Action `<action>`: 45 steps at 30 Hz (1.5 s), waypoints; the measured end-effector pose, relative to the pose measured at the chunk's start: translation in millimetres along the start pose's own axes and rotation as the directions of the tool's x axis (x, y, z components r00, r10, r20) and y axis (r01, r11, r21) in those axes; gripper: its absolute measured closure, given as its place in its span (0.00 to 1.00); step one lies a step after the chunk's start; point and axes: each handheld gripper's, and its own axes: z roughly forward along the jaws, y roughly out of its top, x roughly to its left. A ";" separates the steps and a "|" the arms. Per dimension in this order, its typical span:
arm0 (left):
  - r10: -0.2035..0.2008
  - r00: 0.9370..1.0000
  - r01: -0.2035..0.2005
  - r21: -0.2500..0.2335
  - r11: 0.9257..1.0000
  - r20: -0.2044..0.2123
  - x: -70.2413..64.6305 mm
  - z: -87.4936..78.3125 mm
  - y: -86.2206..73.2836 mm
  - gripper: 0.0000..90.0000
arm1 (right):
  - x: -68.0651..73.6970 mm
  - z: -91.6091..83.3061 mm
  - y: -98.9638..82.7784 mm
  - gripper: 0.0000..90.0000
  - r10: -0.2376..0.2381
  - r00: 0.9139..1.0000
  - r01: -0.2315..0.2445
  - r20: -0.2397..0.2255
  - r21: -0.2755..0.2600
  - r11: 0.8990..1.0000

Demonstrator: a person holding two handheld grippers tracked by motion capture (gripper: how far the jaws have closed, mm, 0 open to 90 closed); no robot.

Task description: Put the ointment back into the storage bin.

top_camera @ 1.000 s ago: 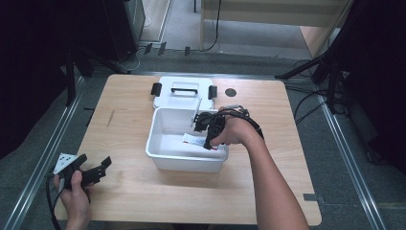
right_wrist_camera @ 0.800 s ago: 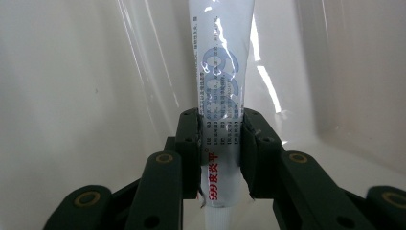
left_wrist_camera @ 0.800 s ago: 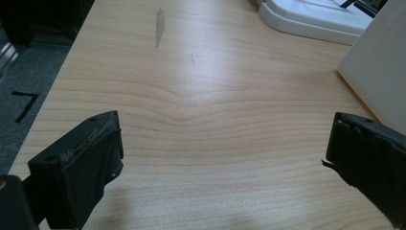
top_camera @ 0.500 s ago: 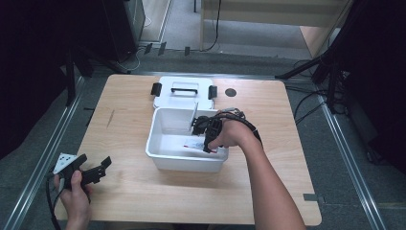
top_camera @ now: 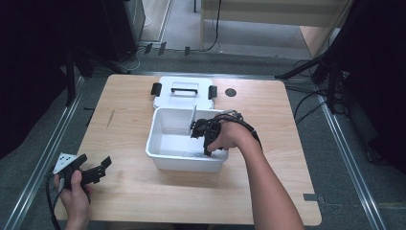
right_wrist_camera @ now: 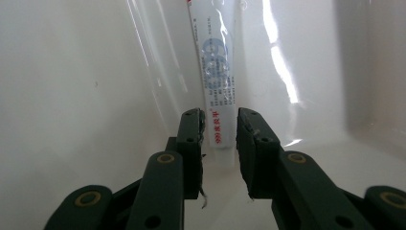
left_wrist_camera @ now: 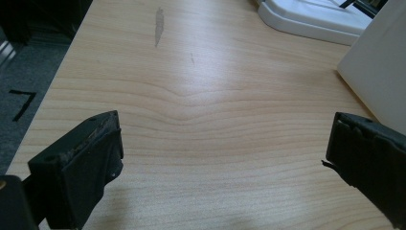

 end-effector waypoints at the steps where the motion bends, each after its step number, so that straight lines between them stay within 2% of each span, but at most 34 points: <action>1: 0.001 1.000 -0.001 0.000 1.000 0.000 0.0 0.0 0.0 0.00 | 0.0 0.0 0.0 0.81 0.000 1.000 0.000 0.000 0.000 1.000; 7: 0.000 1.000 0.000 0.000 1.000 0.001 0.1 -0.1 0.0 0.00 | 0.3 -1.3 -1.0 0.80 0.004 1.000 -0.004 -0.002 -0.014 1.000; 15: 0.003 1.000 -0.003 0.002 1.000 0.001 0.1 -0.1 0.0 0.00 | 0.0 -13.1 -4.5 0.79 0.021 1.000 -0.022 -0.008 -0.081 0.996; 25: 0.006 1.000 -0.006 0.003 1.000 -0.001 -0.3 -0.1 0.1 0.00 | -2.9 -42.0 -25.5 0.78 0.067 0.998 -0.065 0.004 -0.165 0.984; 26: 0.006 1.000 -0.006 0.000 1.000 -0.002 -0.6 0.0 -0.1 0.00 | -3.4 -48.8 -31.5 0.78 0.081 0.997 -0.078 0.007 -0.186 0.979; 27: 0.006 1.000 -0.006 0.000 1.000 -0.002 -0.6 0.0 -0.1 0.00 | -3.4 -48.8 -31.5 0.78 0.081 0.997 -0.078 0.007 -0.186 0.979; 28: 0.005 1.000 -0.005 -0.001 1.000 -0.003 -1.0 0.2 -0.1 0.00 | -4.3 -56.5 -38.7 0.77 0.096 0.995 -0.091 0.014 -0.209 0.974; 29: 0.005 1.000 -0.005 -0.001 1.000 -0.003 -1.0 0.2 -0.1 0.00 | -4.3 -56.5 -38.7 0.77 0.096 0.995 -0.091 0.014 -0.209 0.974; 30: 0.007 1.000 -0.007 0.000 1.000 -0.005 -1.1 0.1 0.0 0.00 | -4.6 -62.6 -45.2 0.76 0.111 0.994 -0.105 0.015 -0.225 0.969; 31: 0.007 1.000 -0.007 0.000 1.000 -0.005 -1.1 0.1 0.0 0.00 | -4.6 -62.6 -45.2 0.76 0.111 0.994 -0.105 0.015 -0.225 0.969; 34: 0.008 1.000 -0.008 0.000 1.000 -0.005 -1.1 0.1 0.0 0.00 | -4.5 -70.1 -53.8 0.72 0.133 0.991 -0.122 0.027 -0.245 0.962; 35: 0.007 1.000 -0.007 -0.001 1.000 -0.004 -1.1 0.2 0.0 0.00 | -5.0 -75.2 -60.1 0.69 0.154 0.988 -0.140 0.034 -0.256 0.956; 36: 0.007 1.000 -0.007 -0.001 1.000 -0.004 -1.1 0.1 -0.1 0.00 | -5.0 -75.2 -60.1 0.69 0.154 0.988 -0.140 0.034 -0.256 0.956; 37: 0.005 1.000 -0.005 0.000 1.000 0.003 -1.4 0.1 -0.2 0.00 | -5.4 -79.0 -66.3 0.63 0.178 0.983 -0.160 0.042 -0.272 0.949; 39: 0.010 1.000 -0.010 -0.001 1.000 0.002 -1.7 0.3 -0.2 0.00 | -5.9 -80.5 -69.3 0.62 0.190 0.981 -0.171 0.044 -0.275 0.946; 41: 0.011 1.000 -0.011 -0.001 1.000 0.000 -1.9 0.3 -0.2 0.00 | -7.0 -83.0 -75.1 0.58 0.218 0.975 -0.197 0.048 -0.282 0.939; 42: 0.007 1.000 -0.007 -0.001 1.000 0.001 -1.7 0.3 -0.3 0.00 | -7.7 -84.5 -81.4 0.56 0.246 0.968 -0.223 0.047 -0.289 0.931; 44: 0.007 1.000 -0.007 -0.001 1.000 0.000 -1.6 0.1 -0.3 0.00 | -8.2 -84.3 -86.0 0.50 0.267 0.963 -0.242 0.045 -0.296 0.924; 45: 0.006 1.000 -0.006 -0.002 1.000 0.000 -1.9 0.1 -0.3 0.00 | -8.2 -84.3 -86.0 0.50 0.267 0.963 -0.242 0.045 -0.296 0.924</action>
